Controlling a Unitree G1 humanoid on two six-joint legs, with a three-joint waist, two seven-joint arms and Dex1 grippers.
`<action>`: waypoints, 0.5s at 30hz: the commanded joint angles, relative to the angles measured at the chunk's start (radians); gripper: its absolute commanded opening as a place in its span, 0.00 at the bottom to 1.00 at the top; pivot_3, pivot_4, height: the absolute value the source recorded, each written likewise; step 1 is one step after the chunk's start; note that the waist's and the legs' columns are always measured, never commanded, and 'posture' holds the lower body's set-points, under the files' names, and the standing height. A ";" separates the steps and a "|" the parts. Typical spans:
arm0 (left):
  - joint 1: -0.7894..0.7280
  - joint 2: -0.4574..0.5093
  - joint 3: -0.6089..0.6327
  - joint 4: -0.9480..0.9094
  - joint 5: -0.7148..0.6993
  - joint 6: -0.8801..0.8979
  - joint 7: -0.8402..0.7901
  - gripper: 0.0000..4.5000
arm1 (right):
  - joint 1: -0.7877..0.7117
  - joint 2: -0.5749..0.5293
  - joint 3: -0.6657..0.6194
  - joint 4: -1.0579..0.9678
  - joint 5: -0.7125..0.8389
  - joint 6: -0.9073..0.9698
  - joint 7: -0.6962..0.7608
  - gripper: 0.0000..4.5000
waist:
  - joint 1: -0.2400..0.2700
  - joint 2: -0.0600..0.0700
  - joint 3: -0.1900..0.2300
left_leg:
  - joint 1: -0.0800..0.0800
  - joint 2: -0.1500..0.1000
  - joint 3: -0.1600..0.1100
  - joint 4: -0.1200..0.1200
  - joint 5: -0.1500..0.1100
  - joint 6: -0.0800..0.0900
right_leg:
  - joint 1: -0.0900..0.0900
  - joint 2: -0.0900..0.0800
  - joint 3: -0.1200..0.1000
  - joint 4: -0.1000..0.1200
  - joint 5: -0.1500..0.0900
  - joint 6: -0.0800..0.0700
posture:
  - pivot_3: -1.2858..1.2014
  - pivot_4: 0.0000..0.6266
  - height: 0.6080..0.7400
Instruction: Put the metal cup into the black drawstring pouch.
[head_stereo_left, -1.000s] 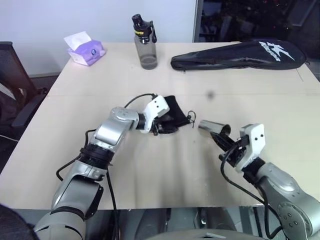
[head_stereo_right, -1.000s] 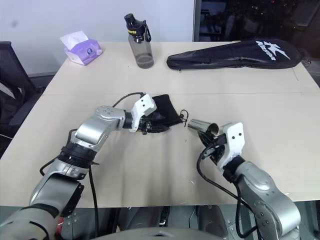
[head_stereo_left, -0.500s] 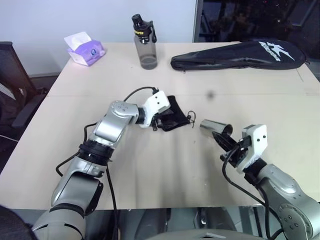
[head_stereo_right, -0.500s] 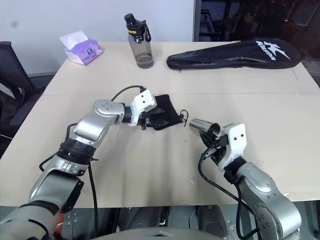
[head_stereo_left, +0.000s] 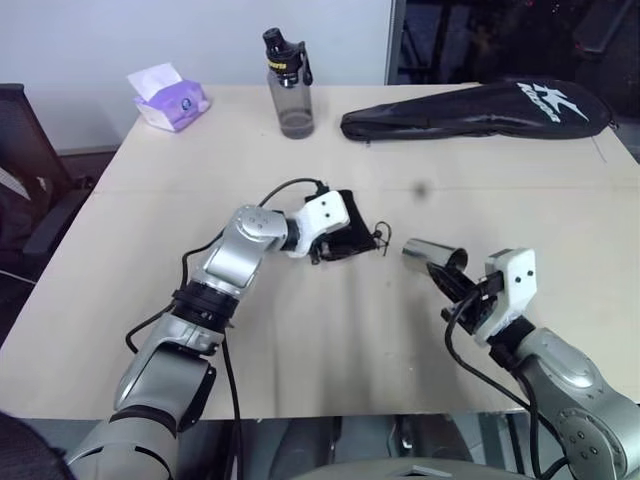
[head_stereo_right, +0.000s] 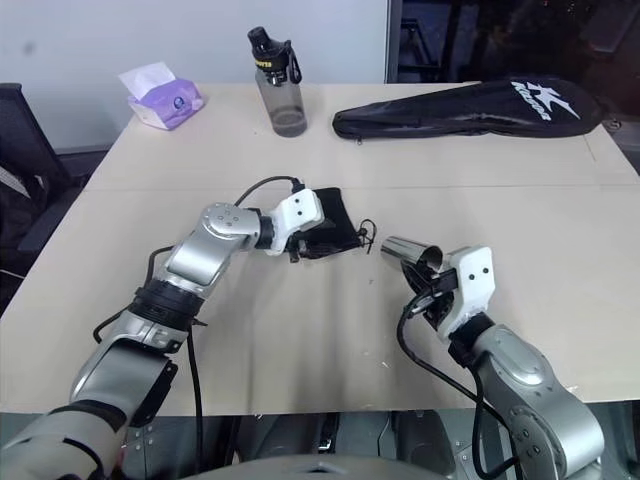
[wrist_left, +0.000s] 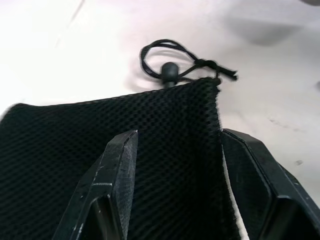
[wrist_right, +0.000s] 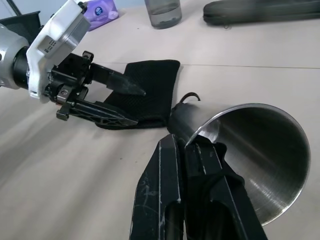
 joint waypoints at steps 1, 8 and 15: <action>-0.006 0.019 0.016 -0.042 0.012 -0.030 -0.002 0.60 | -0.004 -0.004 -0.007 -0.048 0.013 -0.014 -0.004 0.00 | 0.001 0.000 0.000 | 0.000 0.000 0.000 0.000 0.000 0.000 | 0.000 0.000 0.000 0.000 0.000 0.000 | 0.52 0.24 1.00; 0.014 0.019 0.001 -0.020 0.074 -0.114 0.029 0.60 | -0.011 -0.007 -0.004 -0.047 0.011 -0.010 -0.006 0.00 | 0.002 0.000 0.000 | 0.000 0.000 0.000 0.000 0.000 0.000 | 0.000 0.000 0.000 0.000 0.000 0.000 | 0.52 0.24 1.00; 0.021 -0.004 0.030 -0.054 0.043 -0.046 0.014 0.60 | -0.017 -0.012 -0.004 -0.048 0.014 -0.005 -0.010 0.00 | 0.002 0.000 0.000 | 0.000 0.000 0.000 0.000 0.000 0.000 | 0.000 0.000 0.000 0.000 0.000 0.000 | 0.52 0.24 1.00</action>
